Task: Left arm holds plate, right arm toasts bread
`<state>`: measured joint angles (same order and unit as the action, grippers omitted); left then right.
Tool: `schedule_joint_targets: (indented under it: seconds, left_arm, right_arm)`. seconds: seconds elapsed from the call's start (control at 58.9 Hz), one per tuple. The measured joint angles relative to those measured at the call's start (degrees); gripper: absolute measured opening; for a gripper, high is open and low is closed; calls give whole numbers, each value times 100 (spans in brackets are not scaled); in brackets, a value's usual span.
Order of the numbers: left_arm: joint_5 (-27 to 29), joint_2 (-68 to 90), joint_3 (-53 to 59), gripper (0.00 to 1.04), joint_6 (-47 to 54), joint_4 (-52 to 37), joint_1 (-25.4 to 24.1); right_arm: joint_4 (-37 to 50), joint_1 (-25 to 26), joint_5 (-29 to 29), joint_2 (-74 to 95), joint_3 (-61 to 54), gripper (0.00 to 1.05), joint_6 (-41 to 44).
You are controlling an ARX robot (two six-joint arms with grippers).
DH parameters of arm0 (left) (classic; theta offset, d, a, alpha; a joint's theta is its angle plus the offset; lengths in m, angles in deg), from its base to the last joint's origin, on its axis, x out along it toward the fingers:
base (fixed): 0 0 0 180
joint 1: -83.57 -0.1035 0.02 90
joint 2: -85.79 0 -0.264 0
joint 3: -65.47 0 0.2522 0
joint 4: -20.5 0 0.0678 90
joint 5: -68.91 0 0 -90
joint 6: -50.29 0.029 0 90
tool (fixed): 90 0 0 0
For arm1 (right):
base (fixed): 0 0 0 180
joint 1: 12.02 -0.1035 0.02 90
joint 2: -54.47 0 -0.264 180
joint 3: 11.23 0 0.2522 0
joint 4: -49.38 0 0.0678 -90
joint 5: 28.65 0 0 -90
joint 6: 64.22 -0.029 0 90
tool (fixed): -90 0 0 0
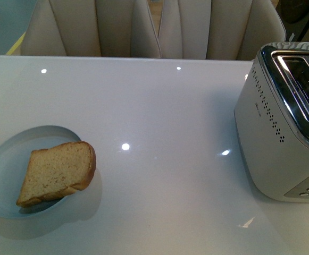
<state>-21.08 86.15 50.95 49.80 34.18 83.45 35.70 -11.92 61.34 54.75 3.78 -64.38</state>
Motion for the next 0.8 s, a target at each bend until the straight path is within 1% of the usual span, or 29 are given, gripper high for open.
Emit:
schedule_joint_targets:
  seconds: [0.662,0.679,0.696,0.729,0.763,0.797]
  left_arm:
    - [0,0,0,98,0,0,0]
    - [-28,7,-2,98,-13,13,-4]
    - [-203,90,-61,98,-103,203,-52]
    - [-553,304,-254,98,-262,734,-166]
    - [-1058,739,-520,98,-518,1364,-308]
    - [-1296,1023,-632,98,-673,1685,-396]
  right_arm:
    - [0,0,0,0,0,96,0]
    - [0,0,0,0,0,96,0]
    - [0,0,0,0,0,96,0]
    - [0,0,-4,0,0,96,0]
    - [0,0,4,0,0,96,0]
    - [0,0,11,0,0,96,0]
